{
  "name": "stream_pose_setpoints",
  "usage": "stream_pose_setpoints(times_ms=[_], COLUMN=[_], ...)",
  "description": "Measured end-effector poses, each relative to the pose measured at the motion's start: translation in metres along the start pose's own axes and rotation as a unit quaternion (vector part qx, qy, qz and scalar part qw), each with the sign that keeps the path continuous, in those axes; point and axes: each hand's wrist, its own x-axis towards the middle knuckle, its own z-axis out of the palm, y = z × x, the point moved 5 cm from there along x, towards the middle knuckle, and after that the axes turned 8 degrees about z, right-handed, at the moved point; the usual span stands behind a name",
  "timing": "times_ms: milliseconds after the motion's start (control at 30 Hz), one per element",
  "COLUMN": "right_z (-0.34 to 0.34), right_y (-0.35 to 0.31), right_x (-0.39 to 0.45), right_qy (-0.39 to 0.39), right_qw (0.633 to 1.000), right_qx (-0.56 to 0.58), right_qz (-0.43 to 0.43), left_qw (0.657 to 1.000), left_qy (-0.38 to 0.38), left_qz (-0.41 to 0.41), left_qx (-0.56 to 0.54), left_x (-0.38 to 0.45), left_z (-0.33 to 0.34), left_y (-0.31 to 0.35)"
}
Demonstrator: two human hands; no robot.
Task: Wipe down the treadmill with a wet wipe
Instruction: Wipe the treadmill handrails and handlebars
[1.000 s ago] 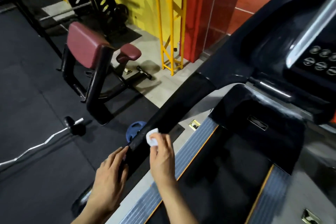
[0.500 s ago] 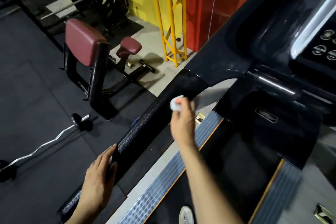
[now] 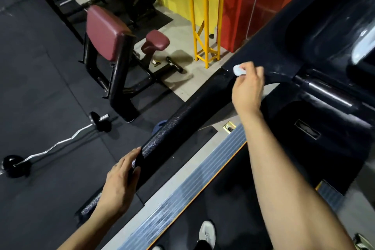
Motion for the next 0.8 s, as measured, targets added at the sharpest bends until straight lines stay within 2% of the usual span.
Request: stream_pose_setpoints(times_ms=[100,267,533,700,800], right_z=[0.014,0.040,0.051,0.058,0.059], right_y=[-0.010,-0.052,-0.091,-0.117,-0.125], right_x=[-0.031,-0.155,-0.336,-0.437,-0.486], right_qy=[-0.041,-0.138,-0.211,-0.226,-0.224], right_qw=[0.999,0.987,0.973,0.967,0.956], right_qx=[0.011,0.045,0.095,0.119,0.174], right_qz=[-0.013,-0.066,-0.010,0.021,0.072], left_qw=[0.999,0.997,0.998,0.996,0.992], left_qy=[-0.025,-0.053,-0.041,-0.055,-0.070], left_qz=[0.020,0.020,0.014,0.030,0.043], left_qx=[-0.022,-0.043,-0.040,-0.061,-0.098], left_x=[0.000,-0.008,-0.066,-0.090,-0.096], left_z=[-0.008,-0.027,-0.059,-0.072,-0.076], left_y=[0.005,-0.010,-0.075,-0.099,-0.100])
